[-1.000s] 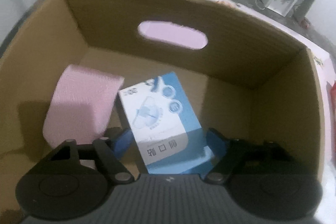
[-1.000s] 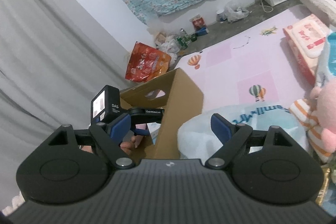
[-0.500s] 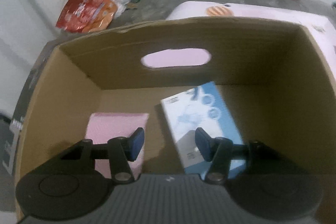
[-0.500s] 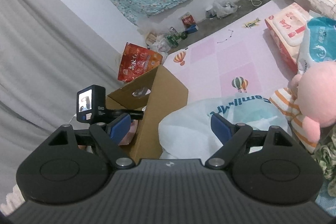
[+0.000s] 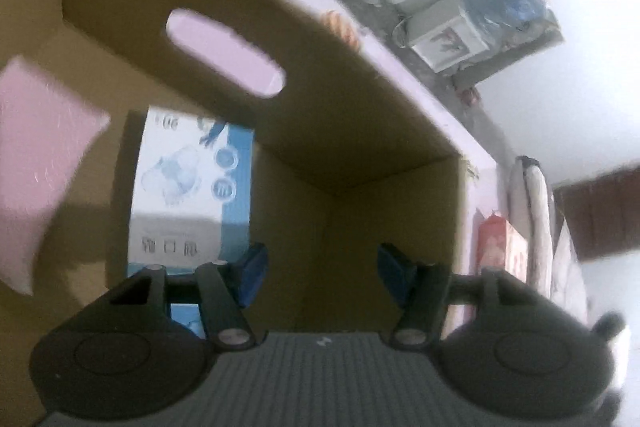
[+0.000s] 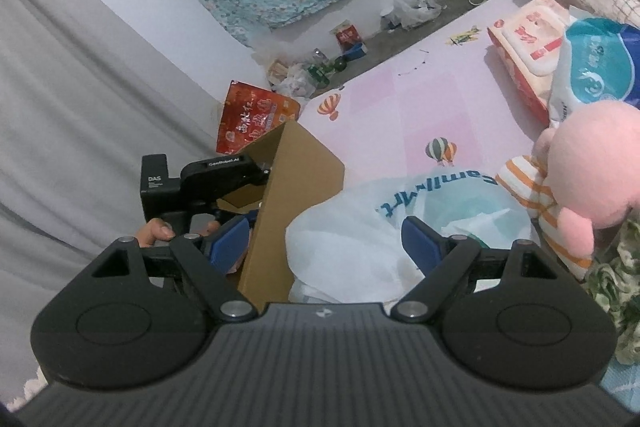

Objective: Organize soft objects

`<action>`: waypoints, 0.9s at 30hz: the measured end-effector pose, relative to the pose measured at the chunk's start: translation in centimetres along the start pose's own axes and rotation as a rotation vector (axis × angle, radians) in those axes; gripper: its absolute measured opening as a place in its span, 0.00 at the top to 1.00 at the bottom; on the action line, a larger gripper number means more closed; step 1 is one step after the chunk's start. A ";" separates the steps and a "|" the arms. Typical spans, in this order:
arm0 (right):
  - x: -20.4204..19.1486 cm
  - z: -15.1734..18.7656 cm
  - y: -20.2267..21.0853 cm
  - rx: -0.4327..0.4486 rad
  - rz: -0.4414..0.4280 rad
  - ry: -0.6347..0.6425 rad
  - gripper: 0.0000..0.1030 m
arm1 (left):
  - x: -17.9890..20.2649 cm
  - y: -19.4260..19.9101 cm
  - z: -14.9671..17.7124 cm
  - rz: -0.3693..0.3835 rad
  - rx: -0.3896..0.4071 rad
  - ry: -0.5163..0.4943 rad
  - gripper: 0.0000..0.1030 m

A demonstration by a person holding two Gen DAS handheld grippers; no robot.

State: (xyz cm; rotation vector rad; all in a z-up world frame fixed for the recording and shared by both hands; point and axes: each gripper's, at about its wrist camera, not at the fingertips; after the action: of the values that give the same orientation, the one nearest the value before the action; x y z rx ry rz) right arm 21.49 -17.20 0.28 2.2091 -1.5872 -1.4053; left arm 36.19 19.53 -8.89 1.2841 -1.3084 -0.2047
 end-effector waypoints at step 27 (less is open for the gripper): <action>3.8 3.1 7.8 0.090 -0.009 -0.034 0.17 | 6.4 11.7 5.9 -0.138 0.259 -0.483 0.15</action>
State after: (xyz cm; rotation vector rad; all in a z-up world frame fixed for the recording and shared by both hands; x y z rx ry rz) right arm 13.94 -22.50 0.31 2.2553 -1.6862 -1.4075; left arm 27.70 15.74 2.31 1.6113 -1.6955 -0.4776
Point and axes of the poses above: each gripper's, at about its wrist camera, not at the fingertips, and y roughly against the way its jaws point, x to its right, z to its underside, and after that the axes turned 5 degrees about x, right-handed
